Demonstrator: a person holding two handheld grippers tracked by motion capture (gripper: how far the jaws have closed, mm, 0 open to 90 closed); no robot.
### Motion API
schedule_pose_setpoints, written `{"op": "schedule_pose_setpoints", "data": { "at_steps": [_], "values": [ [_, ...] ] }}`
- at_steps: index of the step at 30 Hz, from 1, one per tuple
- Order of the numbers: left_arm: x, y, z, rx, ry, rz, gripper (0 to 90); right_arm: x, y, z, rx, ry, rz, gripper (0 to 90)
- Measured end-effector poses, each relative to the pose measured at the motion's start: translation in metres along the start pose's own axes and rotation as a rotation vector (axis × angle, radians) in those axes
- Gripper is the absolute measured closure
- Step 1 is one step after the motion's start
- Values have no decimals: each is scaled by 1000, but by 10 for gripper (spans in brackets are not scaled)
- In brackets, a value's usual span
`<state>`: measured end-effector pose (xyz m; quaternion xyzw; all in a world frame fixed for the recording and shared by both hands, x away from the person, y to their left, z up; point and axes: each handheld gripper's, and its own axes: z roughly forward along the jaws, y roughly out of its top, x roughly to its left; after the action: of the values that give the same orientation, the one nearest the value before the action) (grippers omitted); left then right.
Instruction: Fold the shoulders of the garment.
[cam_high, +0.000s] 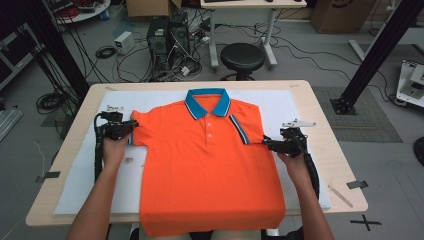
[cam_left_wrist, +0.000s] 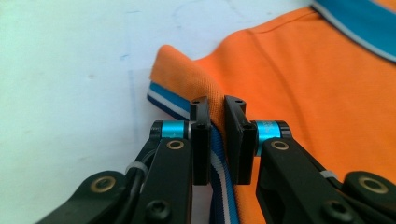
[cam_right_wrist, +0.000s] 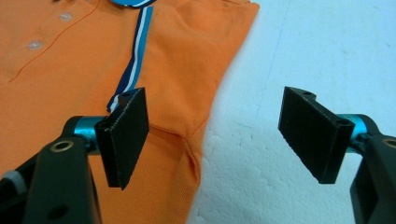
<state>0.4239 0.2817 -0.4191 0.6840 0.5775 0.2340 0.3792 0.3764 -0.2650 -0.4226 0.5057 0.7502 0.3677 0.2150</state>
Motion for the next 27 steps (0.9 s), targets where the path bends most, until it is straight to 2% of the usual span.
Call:
{"op": "schedule_pose_setpoints", "data": {
  "at_steps": [3, 6, 7, 14, 17, 19, 22, 24, 27],
  "values": [
    [-12, 8, -5, -28, -56, 2, 812, -1, -3, 0, -4, 4, 7, 249],
    [-26, 13, -4, -33, -94, 25, 811, 0, -6, 0, -7, 7, 16, 249],
    [-32, 14, -1, -12, -102, 39, 811, -1, -7, 0, -9, 11, 17, 249],
    [-59, 17, 10, 21, -154, 96, 808, -2, -11, 0, -21, 18, 38, 248],
    [-73, 17, 16, 53, -190, 137, 806, -3, -11, -2, -27, 18, 40, 248],
    [-79, 17, 19, 68, -205, 145, 798, -4, -12, -2, -31, 16, 42, 248],
    [-84, 21, 20, 63, -220, 139, 622, -5, -12, -4, -35, 14, 42, 248],
    [-85, 25, 17, 20, -216, 139, 530, -6, -12, -4, -38, 12, 43, 248],
    [-82, 30, 14, -29, -195, 118, 521, -6, -12, -5, -43, 14, 42, 248]
  ]
}}
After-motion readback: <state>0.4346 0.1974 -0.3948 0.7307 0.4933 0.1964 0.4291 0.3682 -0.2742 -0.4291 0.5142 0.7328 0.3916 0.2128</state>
